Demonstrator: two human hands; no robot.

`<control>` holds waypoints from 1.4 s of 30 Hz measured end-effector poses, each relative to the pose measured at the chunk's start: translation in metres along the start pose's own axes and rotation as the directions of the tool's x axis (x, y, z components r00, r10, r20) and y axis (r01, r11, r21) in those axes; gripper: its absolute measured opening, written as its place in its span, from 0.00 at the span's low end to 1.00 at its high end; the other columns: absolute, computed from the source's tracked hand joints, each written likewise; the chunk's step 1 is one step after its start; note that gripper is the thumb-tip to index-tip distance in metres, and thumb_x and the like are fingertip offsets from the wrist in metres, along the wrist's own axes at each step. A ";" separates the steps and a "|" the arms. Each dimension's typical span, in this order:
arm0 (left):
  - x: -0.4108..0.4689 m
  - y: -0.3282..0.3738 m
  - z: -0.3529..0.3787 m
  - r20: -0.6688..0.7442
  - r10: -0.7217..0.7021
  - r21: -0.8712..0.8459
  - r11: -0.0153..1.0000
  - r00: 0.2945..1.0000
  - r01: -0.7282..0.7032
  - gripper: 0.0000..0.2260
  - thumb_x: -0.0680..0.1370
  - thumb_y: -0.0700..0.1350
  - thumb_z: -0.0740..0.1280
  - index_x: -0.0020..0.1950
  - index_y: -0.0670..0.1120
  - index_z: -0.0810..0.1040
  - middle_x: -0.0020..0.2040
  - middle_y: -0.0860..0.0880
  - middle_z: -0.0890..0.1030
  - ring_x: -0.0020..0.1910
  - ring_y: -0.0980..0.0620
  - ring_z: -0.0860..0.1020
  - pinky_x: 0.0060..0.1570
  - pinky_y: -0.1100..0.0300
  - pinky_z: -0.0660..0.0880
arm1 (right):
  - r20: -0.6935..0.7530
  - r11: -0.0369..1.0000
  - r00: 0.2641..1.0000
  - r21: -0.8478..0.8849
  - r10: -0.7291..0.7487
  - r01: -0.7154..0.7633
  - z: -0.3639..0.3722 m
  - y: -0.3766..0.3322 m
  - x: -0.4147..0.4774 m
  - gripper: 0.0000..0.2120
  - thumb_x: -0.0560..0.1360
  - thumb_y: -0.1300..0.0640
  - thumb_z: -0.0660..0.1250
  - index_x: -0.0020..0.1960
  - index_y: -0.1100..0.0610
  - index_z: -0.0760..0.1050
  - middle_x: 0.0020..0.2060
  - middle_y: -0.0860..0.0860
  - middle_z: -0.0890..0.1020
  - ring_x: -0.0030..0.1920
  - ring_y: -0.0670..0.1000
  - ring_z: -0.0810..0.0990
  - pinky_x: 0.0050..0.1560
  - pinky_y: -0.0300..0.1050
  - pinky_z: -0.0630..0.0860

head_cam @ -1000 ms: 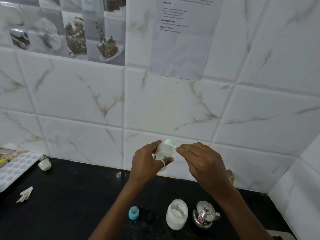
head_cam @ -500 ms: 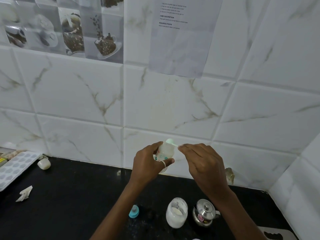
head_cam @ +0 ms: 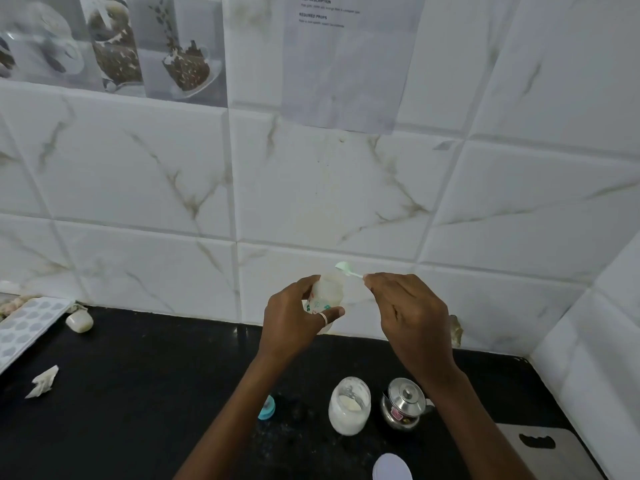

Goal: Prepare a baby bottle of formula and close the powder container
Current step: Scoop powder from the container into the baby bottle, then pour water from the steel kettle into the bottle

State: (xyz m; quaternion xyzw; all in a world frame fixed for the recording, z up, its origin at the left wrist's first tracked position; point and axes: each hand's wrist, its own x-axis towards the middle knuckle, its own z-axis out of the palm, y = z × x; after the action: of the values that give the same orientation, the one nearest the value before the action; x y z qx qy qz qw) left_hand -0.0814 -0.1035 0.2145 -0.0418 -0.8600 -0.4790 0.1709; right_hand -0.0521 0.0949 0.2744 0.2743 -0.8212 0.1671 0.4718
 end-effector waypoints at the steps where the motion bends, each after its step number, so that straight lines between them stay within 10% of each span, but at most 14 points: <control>1: -0.001 -0.002 0.002 -0.004 0.001 -0.004 1.000 1.000 -0.001 0.34 0.69 0.58 0.80 0.72 0.48 0.77 0.63 0.52 0.83 0.60 0.55 0.80 0.45 0.81 0.67 | -0.015 0.999 0.999 0.033 0.037 -0.037 0.001 0.001 -0.003 0.07 0.78 0.67 0.70 0.54 0.64 0.85 0.48 0.55 0.88 0.48 0.53 0.87 0.49 0.46 0.84; 9: -0.023 -0.023 0.020 0.002 -0.018 -0.045 0.999 1.000 0.018 0.30 0.69 0.54 0.82 0.68 0.48 0.79 0.55 0.60 0.80 0.55 0.60 0.78 0.47 0.80 0.70 | 0.038 0.852 0.897 0.298 0.440 -0.430 0.007 0.012 -0.046 0.07 0.77 0.64 0.74 0.54 0.59 0.86 0.46 0.47 0.87 0.47 0.41 0.84 0.50 0.30 0.76; 22: -0.082 -0.089 0.058 0.037 -0.260 -0.076 0.962 0.965 0.262 0.27 0.68 0.51 0.83 0.65 0.50 0.80 0.51 0.63 0.81 0.50 0.74 0.78 0.47 0.79 0.72 | 0.370 0.332 0.431 0.301 0.823 -0.894 0.044 0.030 -0.151 0.06 0.76 0.61 0.74 0.50 0.53 0.86 0.40 0.41 0.86 0.43 0.41 0.85 0.47 0.40 0.81; 29: -0.097 -0.123 0.073 0.032 -0.354 -0.058 0.933 0.935 0.355 0.26 0.69 0.51 0.83 0.64 0.50 0.80 0.50 0.63 0.81 0.50 0.76 0.78 0.44 0.80 0.71 | 0.556 0.557 0.467 0.007 0.688 -0.830 0.072 0.042 -0.181 0.05 0.76 0.63 0.72 0.49 0.56 0.86 0.44 0.48 0.87 0.44 0.44 0.83 0.48 0.28 0.75; 33: -0.101 -0.130 0.080 0.035 -0.373 -0.039 0.927 0.927 0.374 0.26 0.69 0.49 0.82 0.65 0.49 0.79 0.50 0.61 0.81 0.48 0.76 0.77 0.43 0.79 0.70 | 0.690 0.687 0.436 -0.122 0.577 -0.716 0.090 0.041 -0.181 0.08 0.76 0.63 0.68 0.47 0.54 0.85 0.44 0.50 0.87 0.45 0.51 0.83 0.46 0.48 0.80; 42: -0.107 -0.134 0.089 0.049 -0.387 -0.022 0.921 0.921 0.388 0.26 0.70 0.47 0.82 0.65 0.48 0.79 0.50 0.62 0.79 0.48 0.78 0.76 0.44 0.80 0.70 | 0.826 0.838 0.318 -0.296 0.465 -0.458 0.121 0.037 -0.171 0.09 0.77 0.59 0.68 0.52 0.51 0.86 0.48 0.54 0.86 0.49 0.58 0.85 0.44 0.48 0.79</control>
State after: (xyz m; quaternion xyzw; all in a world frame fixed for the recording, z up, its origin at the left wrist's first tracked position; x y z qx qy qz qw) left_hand -0.0353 -0.0910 0.0273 0.1159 -0.8471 -0.5158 0.0533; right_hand -0.0882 0.1095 0.0648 0.0727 -0.9858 0.1267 -0.0826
